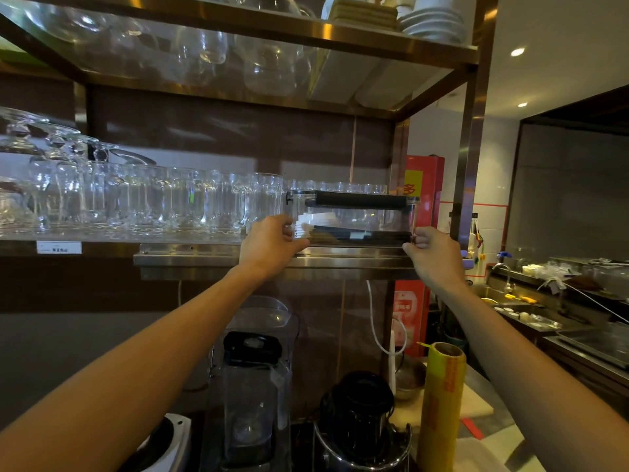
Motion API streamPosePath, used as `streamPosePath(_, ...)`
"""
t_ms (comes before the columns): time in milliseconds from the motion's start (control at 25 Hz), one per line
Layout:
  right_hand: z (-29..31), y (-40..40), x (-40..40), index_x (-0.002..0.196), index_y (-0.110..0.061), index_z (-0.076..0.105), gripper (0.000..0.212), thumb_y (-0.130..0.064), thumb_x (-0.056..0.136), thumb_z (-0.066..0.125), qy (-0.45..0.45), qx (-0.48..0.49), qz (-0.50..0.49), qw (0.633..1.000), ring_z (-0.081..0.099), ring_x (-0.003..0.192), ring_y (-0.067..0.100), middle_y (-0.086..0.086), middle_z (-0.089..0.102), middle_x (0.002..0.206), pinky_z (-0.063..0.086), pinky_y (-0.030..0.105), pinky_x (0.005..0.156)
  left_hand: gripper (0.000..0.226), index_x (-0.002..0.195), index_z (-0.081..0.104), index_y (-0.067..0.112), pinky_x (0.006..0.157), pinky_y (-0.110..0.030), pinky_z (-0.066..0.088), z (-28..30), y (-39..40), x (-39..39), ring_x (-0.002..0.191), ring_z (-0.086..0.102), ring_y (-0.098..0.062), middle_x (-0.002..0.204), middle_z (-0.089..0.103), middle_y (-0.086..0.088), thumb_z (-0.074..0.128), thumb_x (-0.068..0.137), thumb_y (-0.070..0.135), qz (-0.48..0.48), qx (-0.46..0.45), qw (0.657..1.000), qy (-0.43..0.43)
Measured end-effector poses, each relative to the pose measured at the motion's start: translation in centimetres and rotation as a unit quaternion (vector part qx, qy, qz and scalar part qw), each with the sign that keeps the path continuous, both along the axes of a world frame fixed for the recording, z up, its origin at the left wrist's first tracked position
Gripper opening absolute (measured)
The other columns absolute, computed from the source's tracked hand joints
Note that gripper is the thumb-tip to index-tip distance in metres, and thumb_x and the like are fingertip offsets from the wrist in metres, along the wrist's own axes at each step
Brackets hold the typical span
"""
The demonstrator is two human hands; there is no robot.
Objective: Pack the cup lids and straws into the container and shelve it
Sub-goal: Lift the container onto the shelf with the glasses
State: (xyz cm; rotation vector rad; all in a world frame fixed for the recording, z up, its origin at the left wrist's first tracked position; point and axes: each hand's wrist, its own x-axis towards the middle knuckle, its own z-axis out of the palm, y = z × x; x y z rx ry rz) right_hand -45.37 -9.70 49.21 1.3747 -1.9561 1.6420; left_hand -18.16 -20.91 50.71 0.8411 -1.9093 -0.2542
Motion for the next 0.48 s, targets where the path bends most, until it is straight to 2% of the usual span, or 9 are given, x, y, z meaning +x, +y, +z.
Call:
streamPosePath(160, 0.07, -0.06, -0.23, 0.135, -0.011, 0.062, 0.037, -0.018, 0.100, 0.068, 0.002, -0.005, 0.001, 1.000, 0.063, 0.119, 0.023, 0.008, 0.068, 0.127, 0.050, 0.034, 0.095, 0.060, 0.137, 0.060, 0.011, 0.094, -0.042, 0.060, -0.08, -0.31, 0.05, 0.101, 0.070, -0.016, 0.111, 0.074, -0.003, 0.080, 0.086, 0.034, -0.014, 0.006, 1.000, 0.015)
streamPosePath(360, -0.07, -0.13, -0.29, 0.138, -0.011, 0.060, 0.039, -0.018, 0.100, 0.067, -0.003, -0.002, 0.003, 1.000, 0.063, 0.120, 0.022, 0.006, 0.068, 0.128, 0.047, 0.030, 0.091, 0.059, 0.137, 0.060, 0.012, 0.092, -0.039, 0.060, -0.40, -0.27, -0.15, 0.096, 0.071, -0.013, 0.107, 0.074, 0.000, 0.080, 0.086, 0.036, -0.004, -0.006, 1.000, 0.022)
streamPosePath(480, -0.11, 0.22, 0.17, 0.141, -0.010, 0.058, 0.040, -0.019, 0.102, 0.064, 0.001, 0.005, 0.004, 1.000, 0.063, 0.122, 0.023, 0.007, 0.067, 0.132, 0.047, 0.029, 0.089, 0.065, 0.143, 0.054, 0.012, 0.095, -0.034, 0.057, -0.68, 0.44, -0.07, 0.104, 0.067, -0.014, 0.119, 0.071, -0.004, 0.078, 0.088, 0.036, -0.009, -0.012, 1.000, 0.000)
